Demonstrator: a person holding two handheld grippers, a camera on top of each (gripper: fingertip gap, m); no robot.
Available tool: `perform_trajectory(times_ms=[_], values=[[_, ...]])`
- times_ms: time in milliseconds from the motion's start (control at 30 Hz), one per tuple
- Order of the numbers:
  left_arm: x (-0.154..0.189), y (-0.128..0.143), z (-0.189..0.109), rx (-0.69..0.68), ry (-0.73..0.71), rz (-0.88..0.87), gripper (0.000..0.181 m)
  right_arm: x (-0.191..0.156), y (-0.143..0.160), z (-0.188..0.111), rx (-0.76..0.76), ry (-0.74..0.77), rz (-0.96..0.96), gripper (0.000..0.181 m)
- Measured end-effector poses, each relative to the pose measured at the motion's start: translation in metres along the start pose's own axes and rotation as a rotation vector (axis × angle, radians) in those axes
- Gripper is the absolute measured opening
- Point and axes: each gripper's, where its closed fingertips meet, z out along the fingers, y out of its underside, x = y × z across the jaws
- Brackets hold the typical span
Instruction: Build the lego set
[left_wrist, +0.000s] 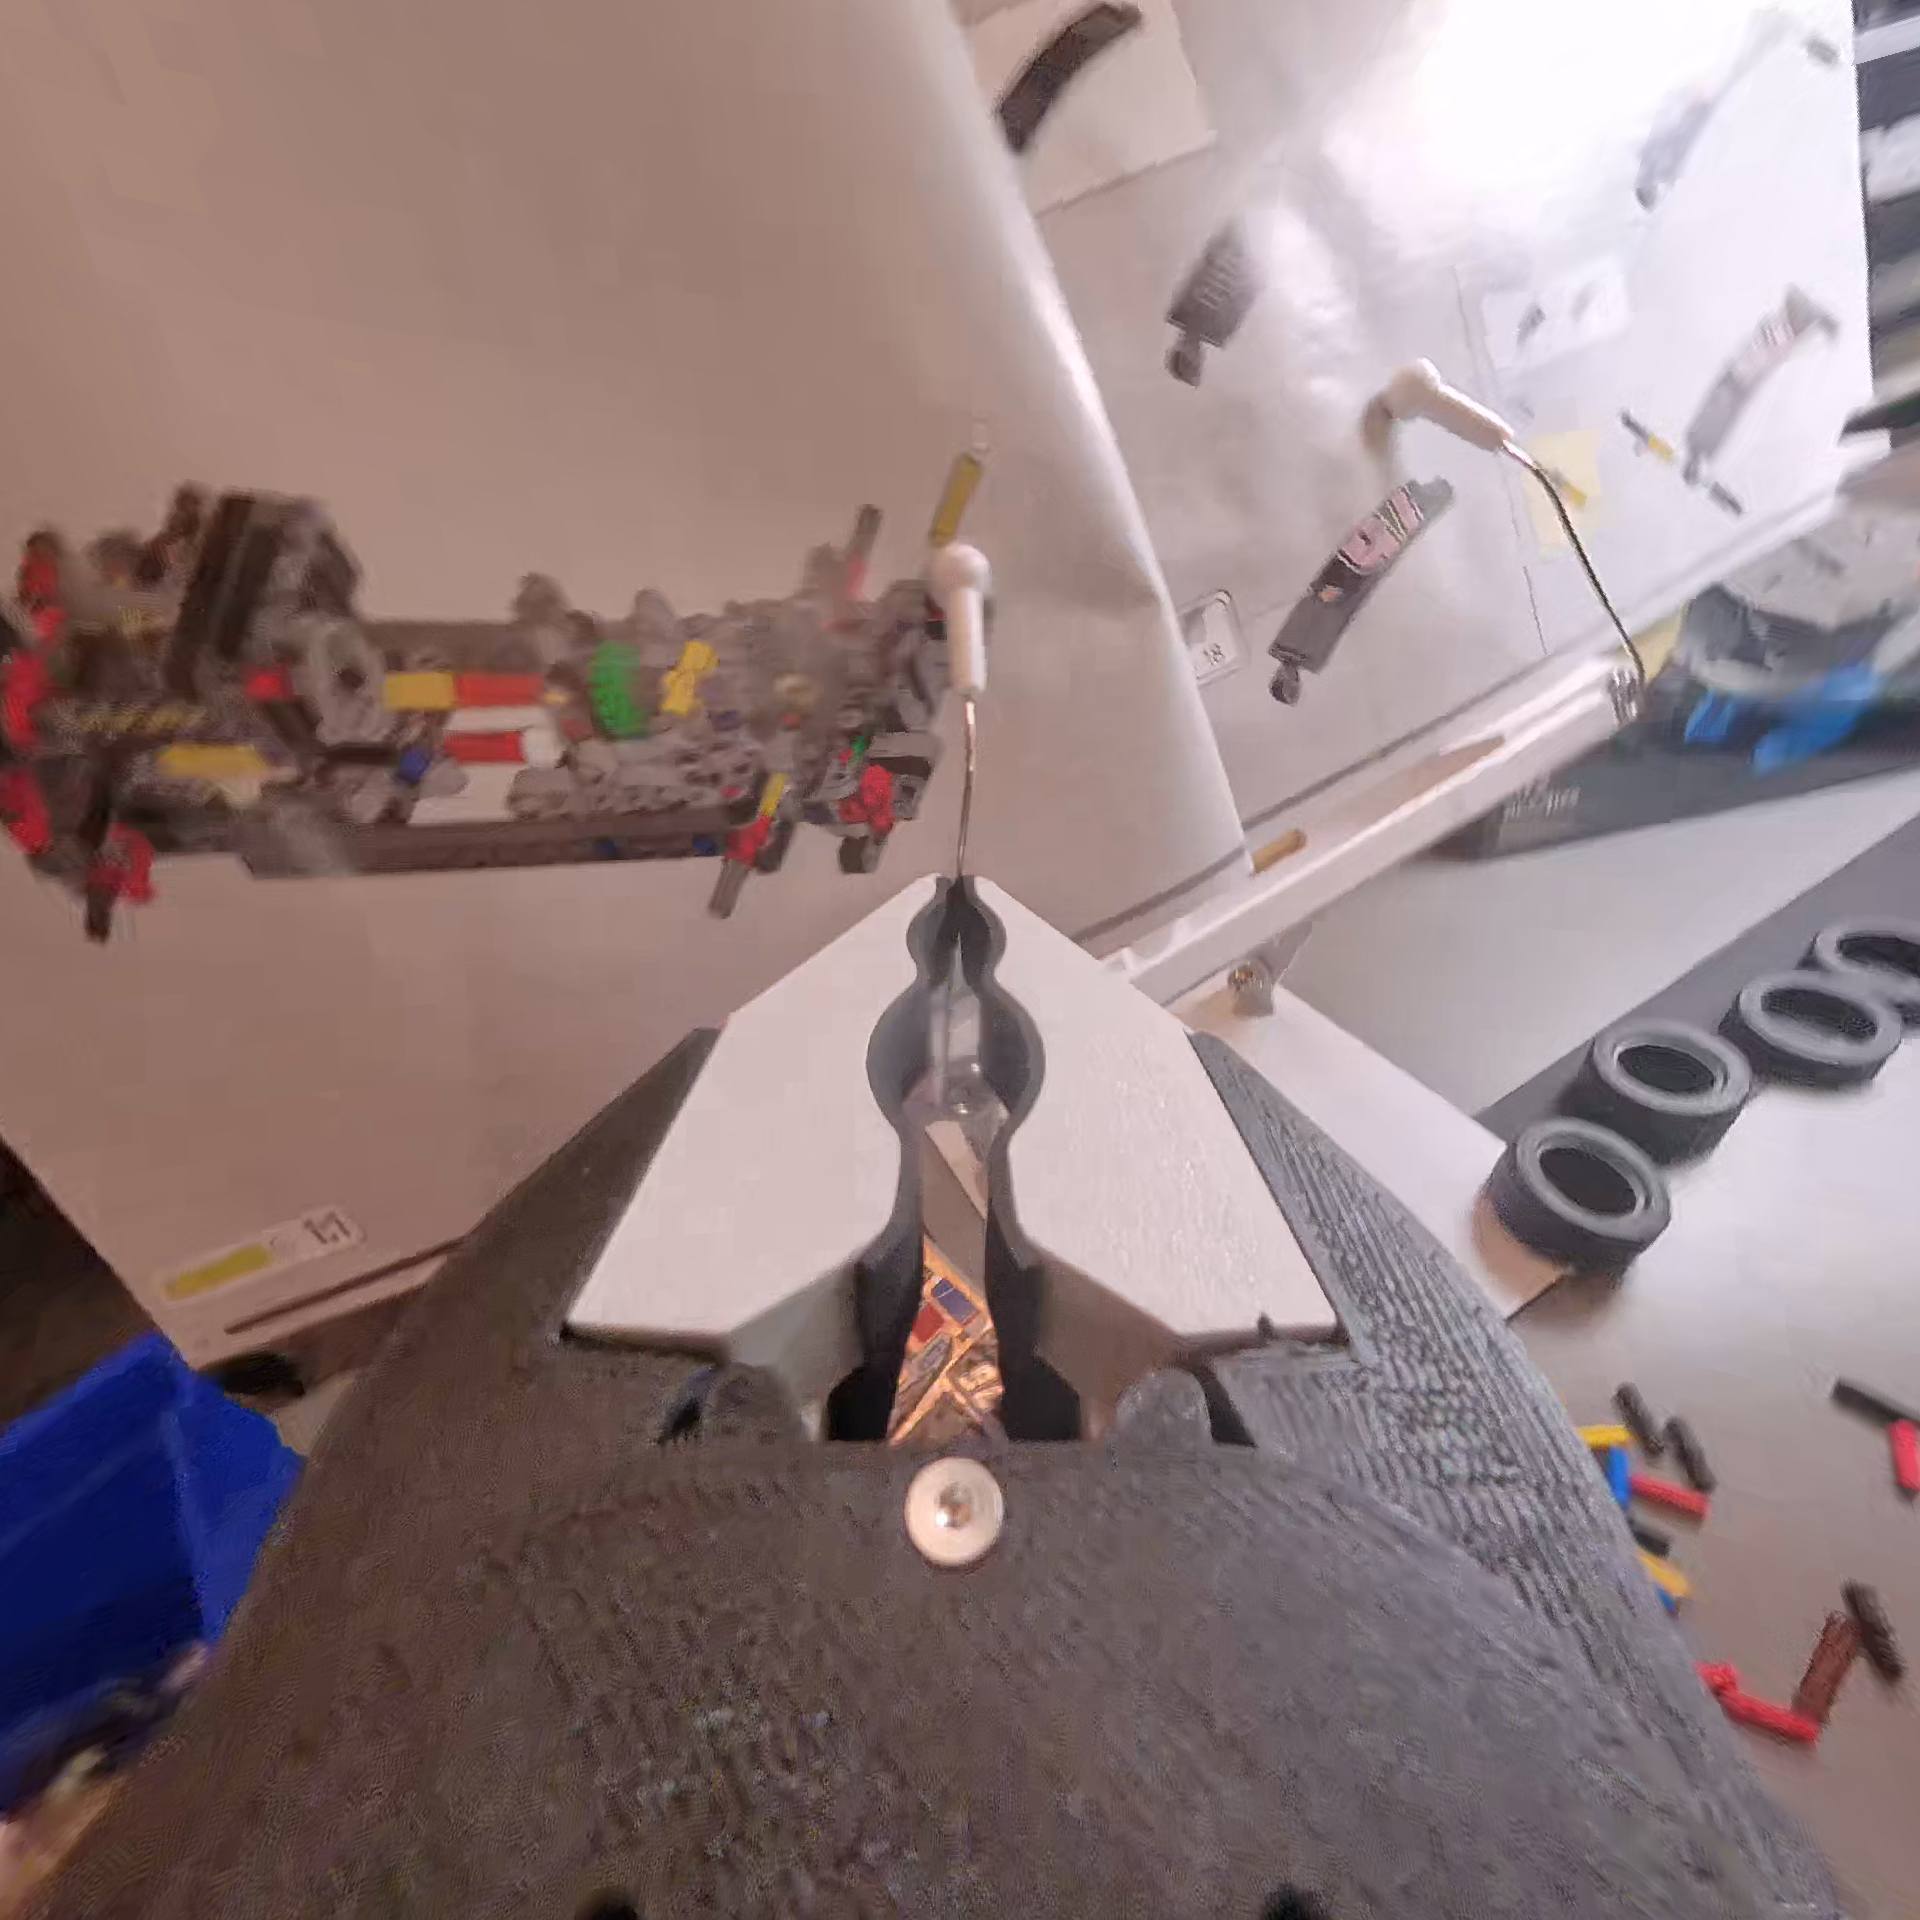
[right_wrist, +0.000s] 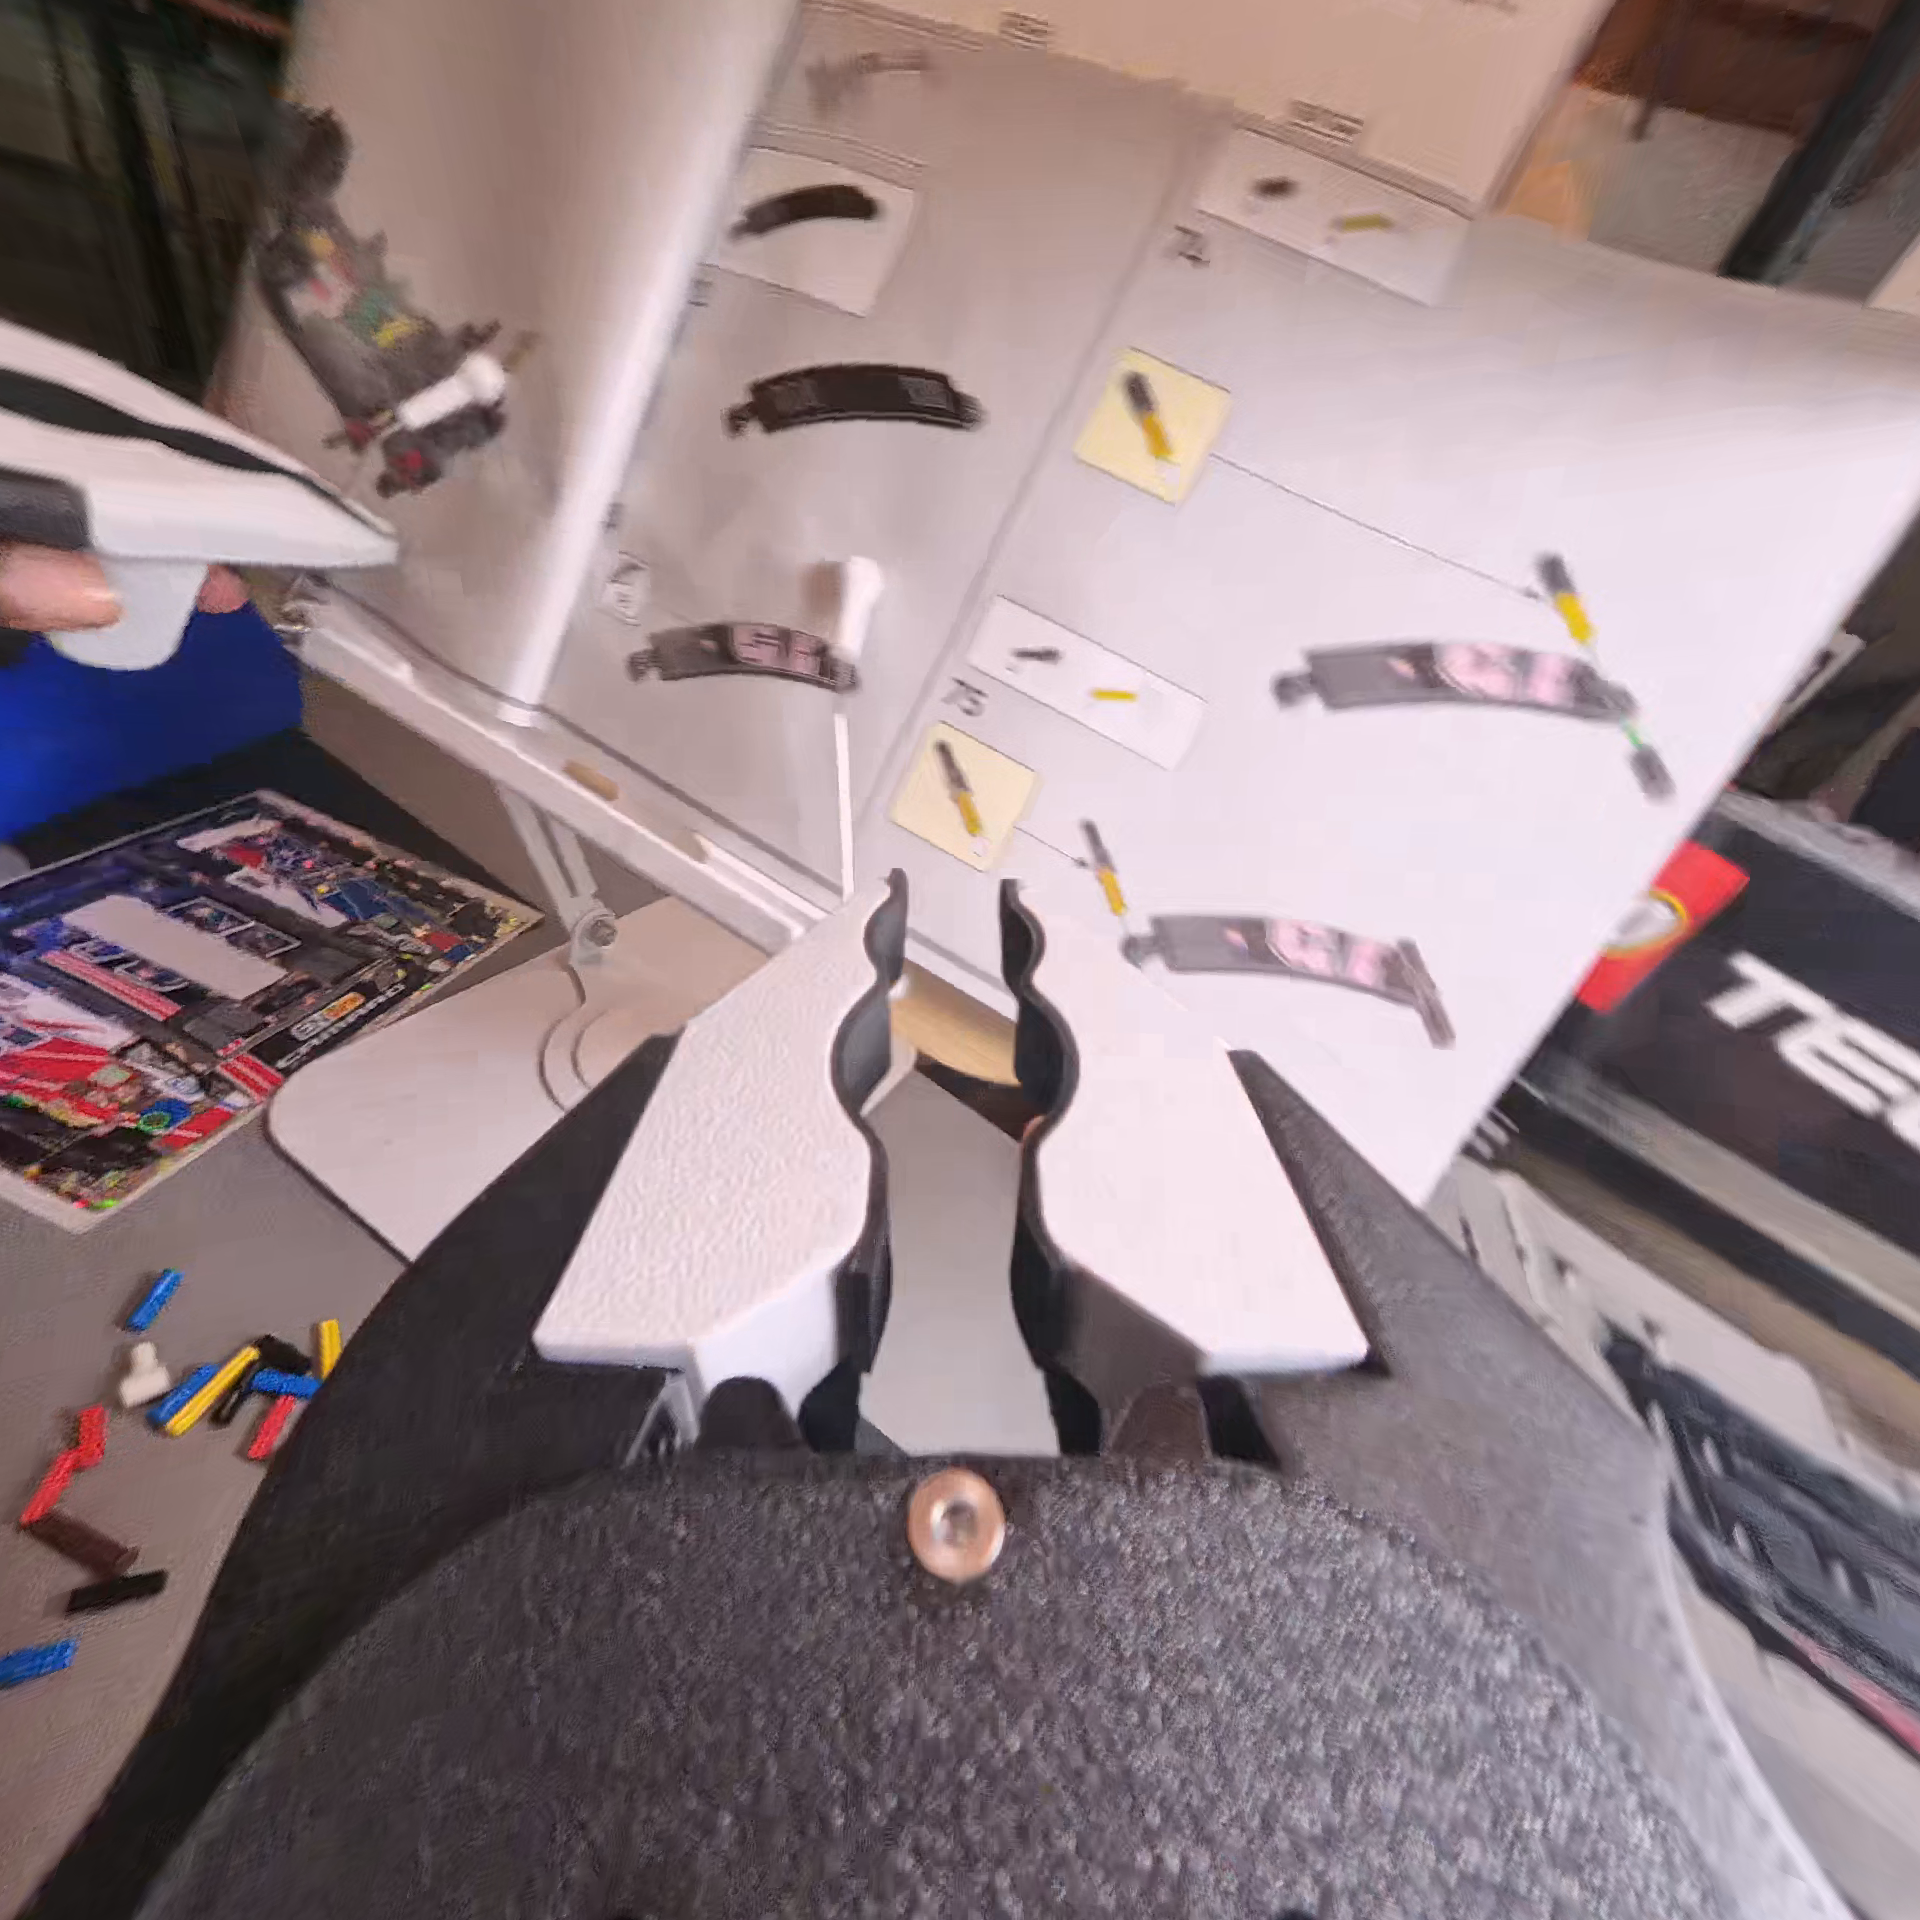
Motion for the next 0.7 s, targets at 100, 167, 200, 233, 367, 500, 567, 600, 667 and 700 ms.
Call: perform_trajectory(times_ms=[100,167,200,233,367,500,567,600,667,700], values=[[-0.019,0.006,-0.008,0.068,-0.015,-0.318,0.0,-0.028,-0.012,0.031,-0.07,-0.024,-0.119,0.036],[-0.028,0.017,-0.016,0.104,-0.026,-0.504,0.002,-0.02,-0.009,0.051,-0.134,0.069,-0.188,0.012],[-0.029,0.024,-0.02,0.118,-0.026,-0.59,0.004,-0.021,-0.006,0.056,-0.149,0.06,-0.187,0.001],[-0.029,0.032,-0.023,0.123,-0.018,-0.671,0.006,-0.021,-0.005,0.057,-0.144,0.047,-0.162,0.002],[-0.02,0.046,-0.03,0.13,0.06,-0.886,0.012,0.011,0.017,0.031,-0.087,0.179,0.191,0.007],[-0.008,0.049,-0.037,0.061,0.127,-0.939,0.019,0.01,0.046,0.016,-0.048,0.07,0.55,0.011],[-0.001,0.044,-0.047,0.075,0.172,-0.947,0.022,0.007,0.05,0.007,-0.057,0.036,0.645,0.02],[0.003,0.039,-0.054,0.085,0.191,-0.913,0.024,0.011,0.051,0.0,-0.064,0.052,0.638,0.028],[0.009,0.027,-0.069,0.103,0.202,-0.752,0.024,0.025,0.048,-0.018,-0.075,0.101,0.562,0.04],[0.011,0.022,-0.074,0.105,0.192,-0.644,0.023,0.036,0.042,-0.024,-0.073,0.149,0.478,0.046]])
